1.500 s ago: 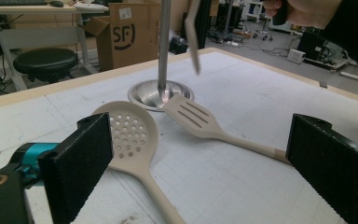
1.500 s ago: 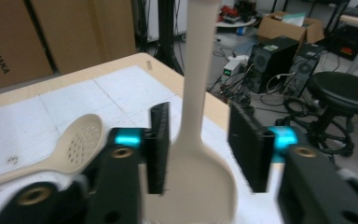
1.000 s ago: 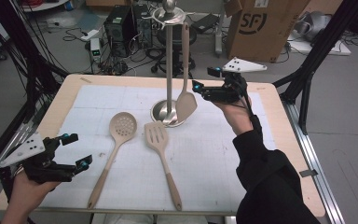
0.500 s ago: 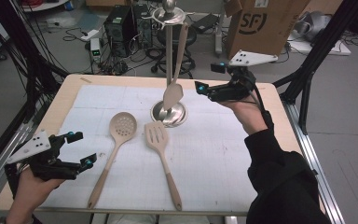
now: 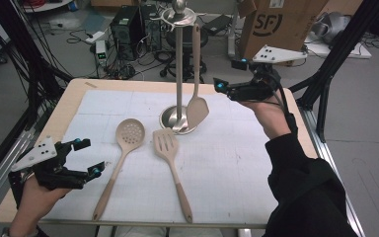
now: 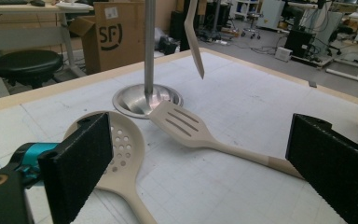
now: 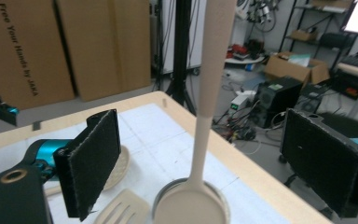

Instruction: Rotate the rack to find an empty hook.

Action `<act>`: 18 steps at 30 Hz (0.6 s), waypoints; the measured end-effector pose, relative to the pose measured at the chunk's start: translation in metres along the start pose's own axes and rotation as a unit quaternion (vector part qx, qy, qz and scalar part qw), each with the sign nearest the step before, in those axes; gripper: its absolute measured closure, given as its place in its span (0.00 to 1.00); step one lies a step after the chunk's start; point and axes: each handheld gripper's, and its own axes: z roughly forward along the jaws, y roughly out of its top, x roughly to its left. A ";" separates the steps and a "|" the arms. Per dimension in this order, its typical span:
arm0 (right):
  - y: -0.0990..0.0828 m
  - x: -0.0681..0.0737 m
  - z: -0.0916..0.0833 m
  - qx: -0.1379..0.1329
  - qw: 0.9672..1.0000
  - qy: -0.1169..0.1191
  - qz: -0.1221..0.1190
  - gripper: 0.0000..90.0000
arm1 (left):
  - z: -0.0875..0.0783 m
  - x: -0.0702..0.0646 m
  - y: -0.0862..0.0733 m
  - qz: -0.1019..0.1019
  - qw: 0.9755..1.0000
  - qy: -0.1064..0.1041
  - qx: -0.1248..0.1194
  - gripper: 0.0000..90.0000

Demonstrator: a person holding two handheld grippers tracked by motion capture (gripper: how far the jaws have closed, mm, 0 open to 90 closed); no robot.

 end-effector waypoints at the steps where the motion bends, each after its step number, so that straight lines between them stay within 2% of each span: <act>1: 0.001 -0.001 -0.001 -0.002 1.000 0.001 -0.002 0.13 | 0.000 0.000 0.000 -0.002 1.000 0.000 0.000 0.09; 11: 0.015 -0.007 -0.003 0.007 1.000 -0.002 0.002 0.14 | 0.000 -0.001 -0.003 -0.003 1.000 0.000 0.003 0.09; 14: 0.018 -0.008 -0.001 0.011 1.000 0.008 0.000 0.21 | -0.001 -0.001 -0.004 -0.003 1.000 0.002 0.005 0.09; 18: 0.023 -0.007 0.001 0.015 1.000 0.012 -0.011 0.38 | -0.003 -0.002 -0.005 -0.004 1.000 0.006 0.006 0.09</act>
